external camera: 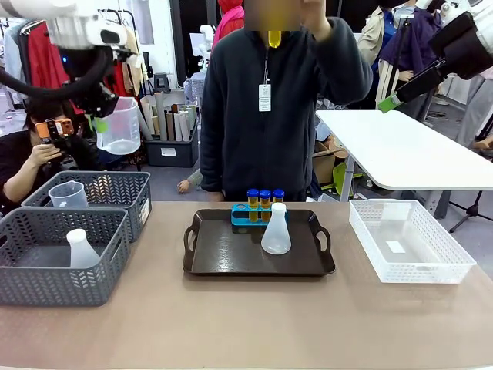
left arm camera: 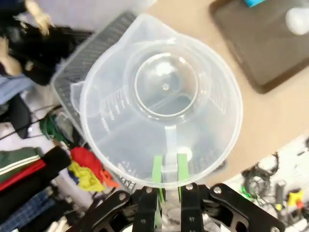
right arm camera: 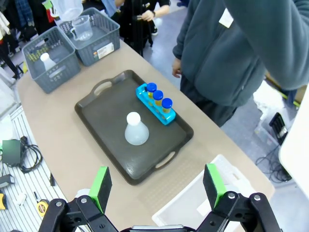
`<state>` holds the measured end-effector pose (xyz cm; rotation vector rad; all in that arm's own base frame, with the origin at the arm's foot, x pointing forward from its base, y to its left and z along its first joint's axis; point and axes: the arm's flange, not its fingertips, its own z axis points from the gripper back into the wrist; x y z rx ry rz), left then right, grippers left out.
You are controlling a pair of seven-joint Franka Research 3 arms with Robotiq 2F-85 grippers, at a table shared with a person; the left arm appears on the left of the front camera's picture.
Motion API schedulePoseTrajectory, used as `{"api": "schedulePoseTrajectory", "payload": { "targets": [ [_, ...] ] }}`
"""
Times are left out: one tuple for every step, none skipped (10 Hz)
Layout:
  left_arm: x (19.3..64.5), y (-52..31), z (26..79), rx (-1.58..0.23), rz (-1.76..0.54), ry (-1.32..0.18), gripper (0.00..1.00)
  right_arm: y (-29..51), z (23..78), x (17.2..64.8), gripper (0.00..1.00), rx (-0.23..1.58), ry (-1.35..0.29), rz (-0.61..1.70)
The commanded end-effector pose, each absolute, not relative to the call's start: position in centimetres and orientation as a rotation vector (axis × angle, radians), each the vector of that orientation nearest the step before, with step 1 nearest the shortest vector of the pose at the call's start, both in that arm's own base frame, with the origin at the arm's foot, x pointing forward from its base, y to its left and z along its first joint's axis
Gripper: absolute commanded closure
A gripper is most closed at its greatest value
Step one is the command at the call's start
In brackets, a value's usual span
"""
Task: Prepare the laboratory tools.
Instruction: Pick up one Large Measuring Cup and place it on the Handle tray.
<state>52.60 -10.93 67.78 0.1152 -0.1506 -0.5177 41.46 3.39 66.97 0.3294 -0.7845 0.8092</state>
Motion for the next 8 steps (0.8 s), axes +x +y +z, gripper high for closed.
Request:
{"api": "schedulePoseTrajectory", "payload": {
  "targets": [
    [51.8,-11.4,70.6,0.125,-0.573,-0.145,1.00,3.4,67.1,41.5,0.00,0.350,-0.799,0.814],
    [51.2,-11.9,72.1,0.128,-0.589,-0.142,1.00,3.4,67.1,41.5,0.00,0.350,-0.799,0.814],
    [50.4,-12.4,73.2,0.144,-0.599,-0.161,1.00,3.4,67.1,41.5,0.00,0.350,-0.799,0.814],
    [49.8,-12.8,73.9,0.166,-0.616,-0.161,1.00,3.4,67.1,41.5,0.00,0.350,-0.799,0.814],
    [49.7,-12.7,74.5,0.156,-0.604,-0.179,1.00,3.4,67.1,41.5,0.00,0.350,-0.799,0.814],
    [49.8,-13.0,73.3,0.130,-0.587,-0.163,1.00,3.4,67.1,41.5,0.00,0.350,-0.799,0.814],
    [49.8,-13.0,73.3,0.130,-0.587,-0.163,1.00,3.4,67.1,41.5,0.00,0.350,-0.799,0.814],
    [49.8,-13.0,73.3,0.130,-0.587,-0.163,1.00,3.4,67.1,41.5,0.00,0.350,-0.799,0.814]
  ]
}}
